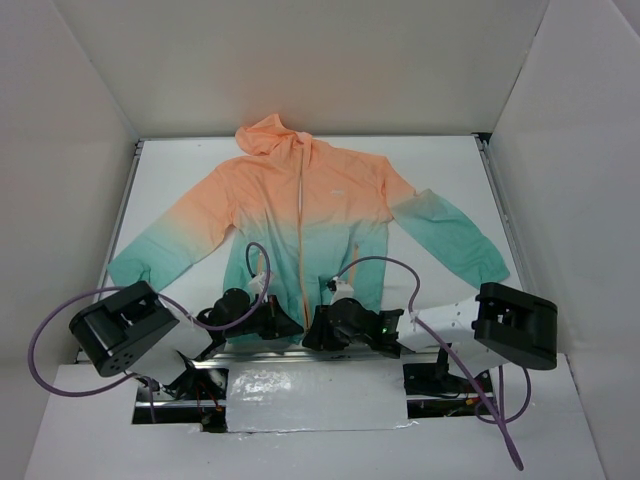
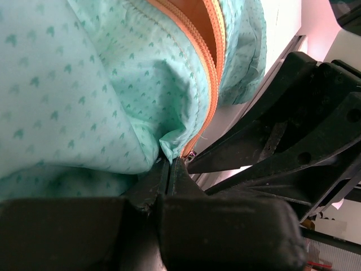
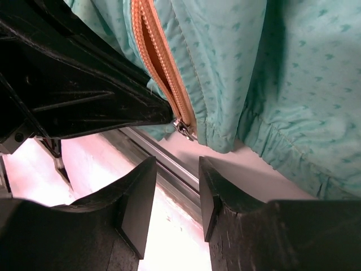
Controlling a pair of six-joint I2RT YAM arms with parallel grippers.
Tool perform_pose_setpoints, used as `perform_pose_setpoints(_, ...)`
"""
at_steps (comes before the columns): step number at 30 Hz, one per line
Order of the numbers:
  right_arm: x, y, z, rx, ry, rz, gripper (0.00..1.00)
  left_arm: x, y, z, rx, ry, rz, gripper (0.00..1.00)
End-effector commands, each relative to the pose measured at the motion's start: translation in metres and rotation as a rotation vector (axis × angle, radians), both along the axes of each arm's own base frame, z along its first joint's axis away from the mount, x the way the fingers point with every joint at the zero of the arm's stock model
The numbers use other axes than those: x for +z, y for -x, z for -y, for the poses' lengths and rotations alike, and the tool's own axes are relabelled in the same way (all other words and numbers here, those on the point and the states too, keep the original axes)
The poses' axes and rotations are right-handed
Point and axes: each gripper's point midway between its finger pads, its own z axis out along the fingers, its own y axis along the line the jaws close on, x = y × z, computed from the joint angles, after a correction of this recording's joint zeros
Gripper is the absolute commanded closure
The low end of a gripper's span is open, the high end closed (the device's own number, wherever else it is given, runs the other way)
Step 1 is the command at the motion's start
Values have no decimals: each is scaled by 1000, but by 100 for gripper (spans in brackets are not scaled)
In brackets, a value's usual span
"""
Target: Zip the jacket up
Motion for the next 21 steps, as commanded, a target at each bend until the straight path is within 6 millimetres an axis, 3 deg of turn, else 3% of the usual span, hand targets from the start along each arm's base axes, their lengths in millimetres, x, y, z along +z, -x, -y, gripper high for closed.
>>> perform_pose_setpoints(1, 3, -4, -5, -20, -17, 10, 56, 11, 2, 5, -25, 48, 37, 100)
perform_pose_setpoints(14, -8, -18, 2, -144, 18, -2, 59, 13, 4, 8, -41, 72, 33, 100)
perform_pose_setpoints(21, -10, -20, 6, -177, 27, -7, 72, 14, 4, 10, -48, 82, 33, 100)
